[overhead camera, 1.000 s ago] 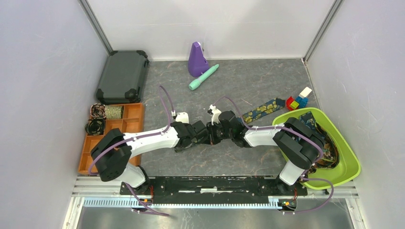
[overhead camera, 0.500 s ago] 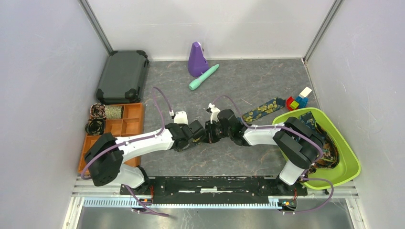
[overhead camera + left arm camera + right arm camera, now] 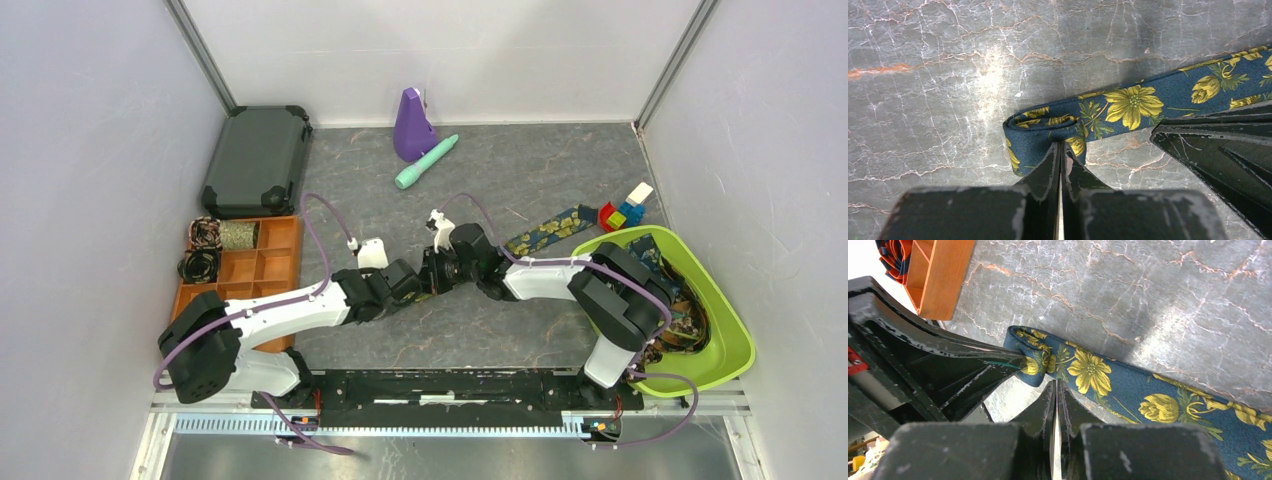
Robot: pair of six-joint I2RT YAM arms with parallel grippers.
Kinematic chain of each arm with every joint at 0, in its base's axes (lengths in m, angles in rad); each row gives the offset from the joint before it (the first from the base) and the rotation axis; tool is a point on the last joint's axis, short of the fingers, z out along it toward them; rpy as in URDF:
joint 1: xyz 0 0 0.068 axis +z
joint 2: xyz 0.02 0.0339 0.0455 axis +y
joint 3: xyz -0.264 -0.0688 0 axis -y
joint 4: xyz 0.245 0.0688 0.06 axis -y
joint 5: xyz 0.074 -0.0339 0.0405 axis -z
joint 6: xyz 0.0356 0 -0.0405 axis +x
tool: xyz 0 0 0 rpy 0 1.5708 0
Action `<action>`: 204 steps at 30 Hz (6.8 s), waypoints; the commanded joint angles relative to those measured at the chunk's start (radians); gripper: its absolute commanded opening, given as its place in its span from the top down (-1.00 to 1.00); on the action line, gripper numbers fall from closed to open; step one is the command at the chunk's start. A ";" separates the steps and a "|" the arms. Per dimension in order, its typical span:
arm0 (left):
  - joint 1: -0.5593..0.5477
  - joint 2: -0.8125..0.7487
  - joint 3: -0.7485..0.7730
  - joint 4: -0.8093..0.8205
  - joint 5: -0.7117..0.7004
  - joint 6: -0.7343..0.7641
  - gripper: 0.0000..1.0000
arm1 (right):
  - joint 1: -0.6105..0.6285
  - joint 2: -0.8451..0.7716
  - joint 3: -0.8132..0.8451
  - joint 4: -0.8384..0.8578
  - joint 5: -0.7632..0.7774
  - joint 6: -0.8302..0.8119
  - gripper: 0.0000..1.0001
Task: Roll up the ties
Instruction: Roll the tie at the center of the board.
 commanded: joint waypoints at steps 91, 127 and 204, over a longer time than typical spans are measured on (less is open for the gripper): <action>0.301 -0.447 -0.258 0.064 0.020 0.199 -0.19 | 0.068 0.463 0.371 0.075 -0.109 -0.046 0.56; 0.443 -0.721 -0.592 0.429 0.240 0.025 -0.14 | 0.058 0.483 0.367 0.072 -0.121 -0.049 0.59; 0.445 -0.675 -0.577 0.375 0.190 0.058 0.95 | -0.021 0.270 0.288 -0.115 0.065 -0.109 0.04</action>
